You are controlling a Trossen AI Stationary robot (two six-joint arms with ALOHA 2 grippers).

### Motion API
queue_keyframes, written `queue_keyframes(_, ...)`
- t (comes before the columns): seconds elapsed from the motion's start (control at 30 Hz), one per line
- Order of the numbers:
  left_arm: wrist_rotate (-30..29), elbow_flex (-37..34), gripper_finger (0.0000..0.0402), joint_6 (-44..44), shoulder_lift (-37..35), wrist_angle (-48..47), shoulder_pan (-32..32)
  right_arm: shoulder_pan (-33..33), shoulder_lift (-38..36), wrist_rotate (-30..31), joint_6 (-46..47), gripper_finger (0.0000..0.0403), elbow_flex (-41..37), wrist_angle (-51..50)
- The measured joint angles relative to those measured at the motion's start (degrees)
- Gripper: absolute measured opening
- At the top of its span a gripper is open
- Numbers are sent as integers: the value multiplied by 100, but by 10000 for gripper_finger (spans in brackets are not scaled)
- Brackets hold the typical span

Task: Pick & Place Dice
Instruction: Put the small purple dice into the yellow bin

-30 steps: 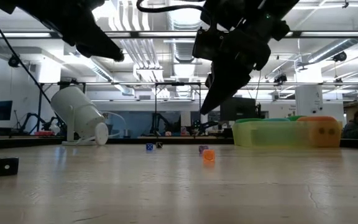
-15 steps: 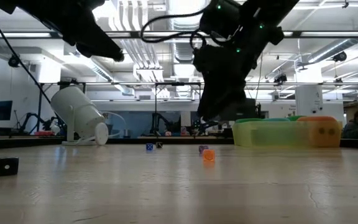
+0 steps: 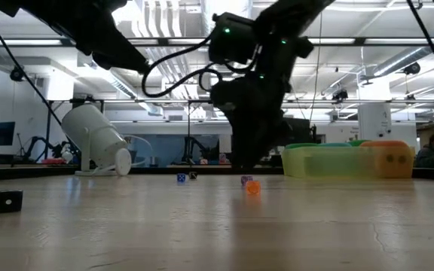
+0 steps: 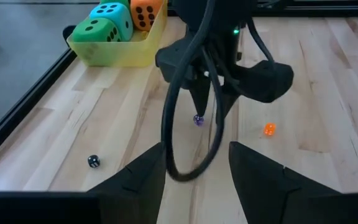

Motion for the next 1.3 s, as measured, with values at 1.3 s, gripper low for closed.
queue_keyframes(1.3,4,4,177,17,2,0,0,-11,721,485,-549,123,1066,-1015)
